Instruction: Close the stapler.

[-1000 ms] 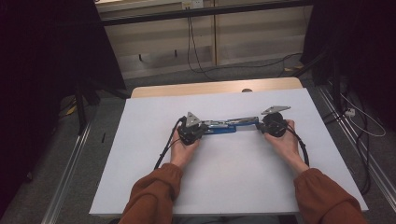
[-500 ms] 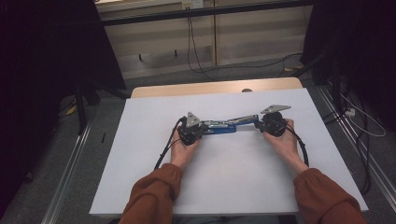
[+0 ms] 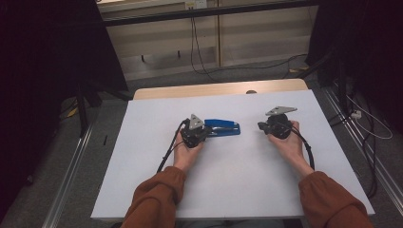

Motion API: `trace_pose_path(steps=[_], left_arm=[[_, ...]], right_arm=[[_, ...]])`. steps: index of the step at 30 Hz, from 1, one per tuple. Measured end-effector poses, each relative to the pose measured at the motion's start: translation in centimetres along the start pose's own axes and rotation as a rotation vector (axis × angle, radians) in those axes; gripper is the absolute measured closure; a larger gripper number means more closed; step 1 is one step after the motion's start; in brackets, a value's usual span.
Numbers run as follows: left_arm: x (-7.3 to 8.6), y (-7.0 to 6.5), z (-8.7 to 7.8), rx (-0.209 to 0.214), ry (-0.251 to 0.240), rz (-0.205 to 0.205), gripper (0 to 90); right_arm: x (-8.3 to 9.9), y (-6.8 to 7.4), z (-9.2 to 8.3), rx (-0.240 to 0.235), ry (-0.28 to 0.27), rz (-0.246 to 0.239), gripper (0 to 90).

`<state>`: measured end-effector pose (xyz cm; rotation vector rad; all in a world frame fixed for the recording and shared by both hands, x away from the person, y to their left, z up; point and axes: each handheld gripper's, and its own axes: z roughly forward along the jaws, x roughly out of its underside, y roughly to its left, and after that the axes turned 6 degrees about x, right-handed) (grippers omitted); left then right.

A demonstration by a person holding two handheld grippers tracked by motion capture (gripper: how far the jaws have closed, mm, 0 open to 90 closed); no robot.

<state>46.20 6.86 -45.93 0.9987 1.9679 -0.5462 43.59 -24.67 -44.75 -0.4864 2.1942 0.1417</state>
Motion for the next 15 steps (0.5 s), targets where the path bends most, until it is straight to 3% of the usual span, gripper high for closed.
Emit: trace_pose_path(steps=[8, 15], left_arm=[[-0.01, 0.09, -0.08, 0.003, 0.004, 0.0, 90.0], [-0.02, -0.21, -0.35, -0.01, 0.01, -0.003, 89.2]], right_arm=[[-0.02, -0.06, -0.2, -0.017, -0.023, 0.019, 89.6], [0.01, -0.13, -0.28, -0.015, -0.031, 0.032, 80.9]])
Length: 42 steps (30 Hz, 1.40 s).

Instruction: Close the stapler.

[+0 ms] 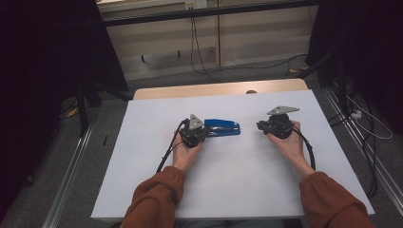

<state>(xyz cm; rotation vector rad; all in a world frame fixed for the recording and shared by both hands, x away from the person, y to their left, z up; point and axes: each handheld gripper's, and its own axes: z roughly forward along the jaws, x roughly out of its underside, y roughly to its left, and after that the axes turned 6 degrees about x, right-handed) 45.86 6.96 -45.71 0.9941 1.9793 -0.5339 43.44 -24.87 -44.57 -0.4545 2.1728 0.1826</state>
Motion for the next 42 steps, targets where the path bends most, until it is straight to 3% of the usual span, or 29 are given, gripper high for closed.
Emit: trace_pose_path(steps=[5, 7, 12, 16, 19, 22, 26, 33, 37, 40, 42], left_arm=[[-0.1, -0.2, -0.4, 0.016, -0.009, 0.007, 81.7], [0.0, -0.2, -0.5, 0.015, -0.012, 0.018, 74.4], [0.1, 0.0, -0.9, 0.026, -0.032, -0.005, 69.7], [0.1, -0.3, -1.2, 0.013, -0.03, 0.007, 56.2], [0.0, -0.4, -1.5, -0.029, -0.028, 0.011, 43.4], [0.0, -0.1, -1.8, -0.03, -0.045, -0.007, 41.6], [-0.1, 0.4, -2.0, -0.048, -0.068, -0.031, 25.4], [-0.1, 0.9, -2.5, -0.051, -0.067, -0.053, 7.2], [-0.1, 1.1, -2.9, -0.045, -0.08, -0.039, 4.5], [-0.1, 1.3, -3.2, -0.019, -0.089, -0.073, 4.5], [-0.1, 1.3, -3.5, -0.016, -0.097, -0.074, 4.5]], right_arm=[[0.0, -0.1, -0.1, 0.003, 0.005, 0.011, 70.1], [0.0, -0.1, -0.1, 0.013, 0.011, 0.017, 65.9], [0.0, -0.1, -0.2, 0.007, 0.015, 0.025, 54.5], [-0.1, 0.0, -0.4, 0.017, 0.001, 0.037, 40.5], [0.0, 0.1, -0.4, 0.016, -0.007, 0.039, 29.5], [0.1, 0.2, -0.3, 0.011, 0.003, 0.041, 20.0], [0.2, 0.1, -0.3, 0.022, -0.02, 0.05, 11.8], [-0.1, 0.5, -0.5, 0.018, -0.057, 0.043, 8.3], [-0.2, 0.6, -0.6, 0.015, -0.069, 0.04, 6.6], [-0.2, 0.5, -0.7, 0.014, -0.067, 0.054, 6.9], [-0.2, 0.4, -0.9, 0.013, -0.073, 0.058, 6.6]])
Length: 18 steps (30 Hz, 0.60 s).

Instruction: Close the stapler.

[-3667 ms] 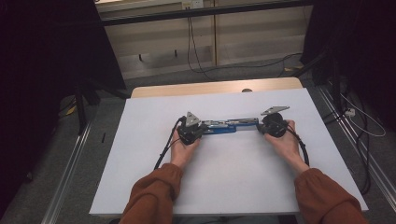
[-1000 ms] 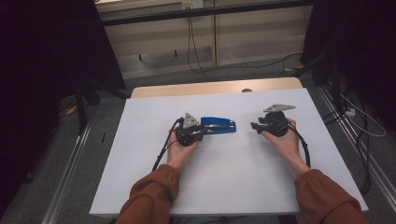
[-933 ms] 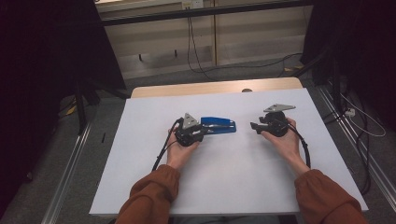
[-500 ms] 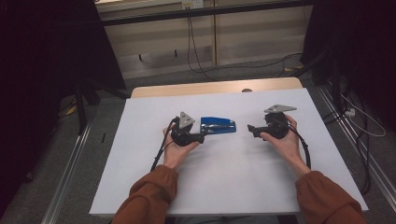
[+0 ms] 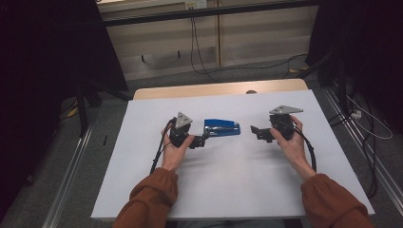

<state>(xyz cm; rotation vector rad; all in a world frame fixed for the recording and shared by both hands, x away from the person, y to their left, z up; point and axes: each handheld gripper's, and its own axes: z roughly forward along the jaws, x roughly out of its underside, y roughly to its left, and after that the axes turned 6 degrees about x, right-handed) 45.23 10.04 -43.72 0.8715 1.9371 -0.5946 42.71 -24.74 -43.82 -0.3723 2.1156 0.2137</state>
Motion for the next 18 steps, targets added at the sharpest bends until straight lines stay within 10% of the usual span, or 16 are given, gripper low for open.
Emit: trace_pose_path(steps=[18], left_arm=[[0.6, -0.6, -4.1, -0.034, -0.054, 0.021, 4.0]], right_arm=[[0.9, 0.3, -2.8, 0.057, -0.065, 0.001, 4.6]])
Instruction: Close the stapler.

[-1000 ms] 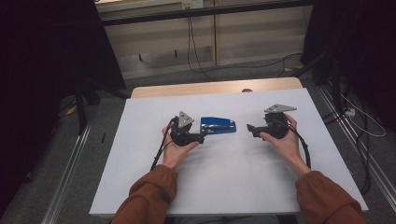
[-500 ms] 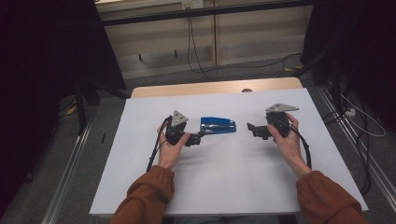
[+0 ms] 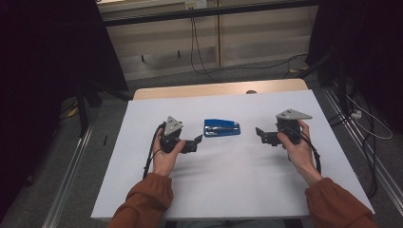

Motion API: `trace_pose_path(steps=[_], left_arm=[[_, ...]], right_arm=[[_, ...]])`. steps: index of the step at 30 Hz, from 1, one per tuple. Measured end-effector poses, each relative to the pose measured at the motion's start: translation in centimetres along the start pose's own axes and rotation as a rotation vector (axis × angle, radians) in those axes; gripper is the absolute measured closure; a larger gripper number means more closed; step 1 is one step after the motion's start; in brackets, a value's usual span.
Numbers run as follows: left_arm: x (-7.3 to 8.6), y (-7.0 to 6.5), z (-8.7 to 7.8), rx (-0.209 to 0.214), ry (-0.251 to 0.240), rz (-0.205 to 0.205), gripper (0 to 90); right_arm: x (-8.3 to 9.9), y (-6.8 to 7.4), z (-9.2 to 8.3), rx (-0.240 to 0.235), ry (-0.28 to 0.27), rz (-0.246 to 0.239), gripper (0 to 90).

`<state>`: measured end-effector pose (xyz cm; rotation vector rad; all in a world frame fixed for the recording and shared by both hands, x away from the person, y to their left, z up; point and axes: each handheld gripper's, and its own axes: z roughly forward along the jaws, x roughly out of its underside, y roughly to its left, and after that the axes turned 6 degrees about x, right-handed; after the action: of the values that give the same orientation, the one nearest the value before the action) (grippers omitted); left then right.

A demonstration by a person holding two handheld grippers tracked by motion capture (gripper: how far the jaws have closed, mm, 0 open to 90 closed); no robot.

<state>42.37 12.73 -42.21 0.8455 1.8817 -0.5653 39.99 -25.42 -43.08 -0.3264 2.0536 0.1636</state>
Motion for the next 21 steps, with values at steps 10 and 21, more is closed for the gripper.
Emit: trace_pose_path(steps=[10, 21], left_arm=[[1.0, -0.1, -2.3, -0.045, -0.031, -0.028, 3.8], [2.0, -0.1, -4.9, -0.071, -0.055, -0.044, 3.9]], right_arm=[[1.0, 0.3, -2.0, -0.004, -0.017, 0.017, 4.5], [1.8, 0.5, -4.0, 0.029, -0.033, 0.028, 3.5]])
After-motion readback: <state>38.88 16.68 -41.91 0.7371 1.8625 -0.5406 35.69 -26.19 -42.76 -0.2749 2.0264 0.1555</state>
